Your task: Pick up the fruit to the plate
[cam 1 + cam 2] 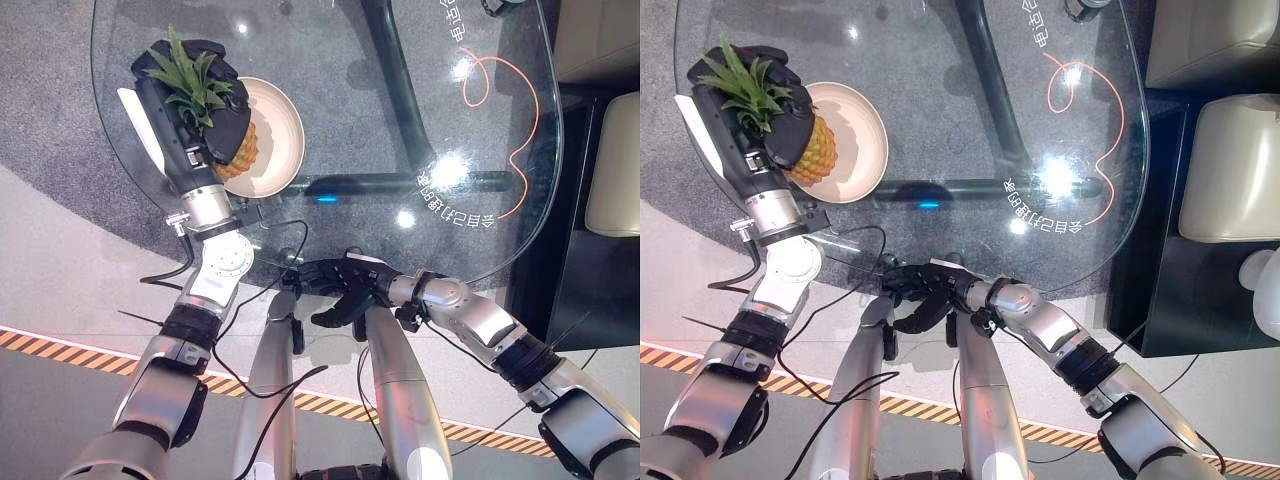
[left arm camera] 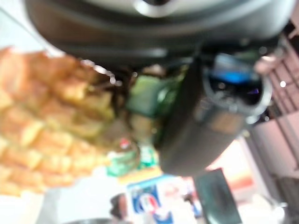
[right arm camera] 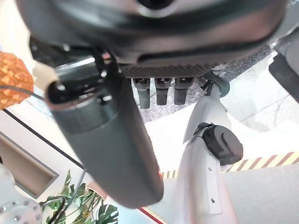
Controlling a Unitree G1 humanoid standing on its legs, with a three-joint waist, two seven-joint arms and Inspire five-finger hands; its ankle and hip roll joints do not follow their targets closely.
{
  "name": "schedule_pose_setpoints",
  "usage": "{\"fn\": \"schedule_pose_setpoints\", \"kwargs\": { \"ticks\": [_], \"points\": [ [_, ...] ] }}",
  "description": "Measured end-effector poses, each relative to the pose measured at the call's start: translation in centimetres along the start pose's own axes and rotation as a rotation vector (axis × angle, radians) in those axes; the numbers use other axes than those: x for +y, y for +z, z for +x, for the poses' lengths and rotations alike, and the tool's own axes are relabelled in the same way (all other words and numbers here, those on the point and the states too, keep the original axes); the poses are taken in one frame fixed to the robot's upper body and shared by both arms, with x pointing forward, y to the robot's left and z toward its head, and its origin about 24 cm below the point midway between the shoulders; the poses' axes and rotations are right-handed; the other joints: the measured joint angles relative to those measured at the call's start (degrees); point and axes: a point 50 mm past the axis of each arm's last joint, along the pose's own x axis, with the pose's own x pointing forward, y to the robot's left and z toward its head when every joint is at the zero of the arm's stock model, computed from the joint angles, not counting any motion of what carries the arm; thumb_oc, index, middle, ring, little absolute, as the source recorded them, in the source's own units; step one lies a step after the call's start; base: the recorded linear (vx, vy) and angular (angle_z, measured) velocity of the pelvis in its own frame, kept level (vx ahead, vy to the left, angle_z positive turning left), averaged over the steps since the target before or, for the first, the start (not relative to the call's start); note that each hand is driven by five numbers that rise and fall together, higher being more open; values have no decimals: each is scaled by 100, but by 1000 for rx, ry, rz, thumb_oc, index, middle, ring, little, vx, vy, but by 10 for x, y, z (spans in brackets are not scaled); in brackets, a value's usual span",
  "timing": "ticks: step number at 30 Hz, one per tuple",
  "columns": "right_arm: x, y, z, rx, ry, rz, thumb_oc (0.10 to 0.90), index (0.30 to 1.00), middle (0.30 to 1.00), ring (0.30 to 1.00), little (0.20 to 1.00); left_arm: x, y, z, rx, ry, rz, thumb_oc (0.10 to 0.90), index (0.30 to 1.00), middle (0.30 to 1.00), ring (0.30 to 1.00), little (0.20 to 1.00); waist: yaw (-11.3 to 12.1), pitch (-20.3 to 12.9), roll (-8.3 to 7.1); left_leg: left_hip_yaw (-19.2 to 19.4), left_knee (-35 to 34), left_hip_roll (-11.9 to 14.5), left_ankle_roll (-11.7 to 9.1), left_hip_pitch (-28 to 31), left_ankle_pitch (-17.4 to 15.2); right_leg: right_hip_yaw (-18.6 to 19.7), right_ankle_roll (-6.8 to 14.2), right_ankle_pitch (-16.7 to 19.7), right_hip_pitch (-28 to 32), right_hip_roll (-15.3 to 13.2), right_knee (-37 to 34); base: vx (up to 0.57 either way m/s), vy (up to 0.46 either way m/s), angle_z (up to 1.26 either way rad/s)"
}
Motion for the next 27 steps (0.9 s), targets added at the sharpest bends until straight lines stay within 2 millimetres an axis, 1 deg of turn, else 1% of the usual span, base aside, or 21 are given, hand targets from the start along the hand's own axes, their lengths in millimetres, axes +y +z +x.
{"fn": "schedule_pose_setpoints", "kwargs": {
  "ticks": [3, 7, 11, 20, 22, 27],
  "points": [
    [-4, 3, 0, 0, -7, 1, 800, 900, 900, 900, 900, 0, -2, 3, 1, 10, 16, 100, 300, 300, 300, 200, -23, 1, -5, 0, 94, -2, 1, -202, 0, 2, -6, 9, -199, 0, 79, 0, 0, 0],
    [-6, 5, 0, -4, -10, 0, 800, 900, 900, 900, 900, 2, -5, 2, 0, 37, 32, 100, 300, 300, 300, 200, -82, 1, -8, 0, 116, -1, 0, -319, 1, 6, -6, 28, -316, 3, 88, 0, 0, 0],
    [-8, 7, 0, -6, -18, -3, 800, 900, 900, 900, 900, -2, 0, 3, -47, 20, 42, 100, 300, 300, 300, 200, -103, 1, -9, 3, 195, -2, 1, -468, -5, 18, -2, 35, -448, 6, 131, 0, 0, 0],
    [-12, 6, 0, 2, -30, 6, 800, 900, 900, 900, 900, -9, 9, 18, -101, 33, 23, 100, 300, 300, 300, 200, -114, -2, -18, 93, 223, -8, -16, -517, -26, 110, 31, 36, -533, 8, 181, -6, 1, -2],
    [-13, 9, 0, -9, -26, 12, 800, 900, 900, 900, 900, -9, 11, 22, -115, 38, 22, 100, 300, 300, 300, 200, -123, -4, -24, 93, 260, 1, -16, -577, -27, 108, 39, 35, -581, 16, 181, 0, 0, 0],
    [-15, 14, 1, -21, -25, 9, 800, 900, 900, 900, 900, -9, 12, 30, -130, 44, 38, 100, 300, 300, 300, 200, -148, -2, -91, 94, 288, 10, -12, -693, -28, 110, 32, 55, -687, 27, 185, 0, 0, 0]
  ]
}}
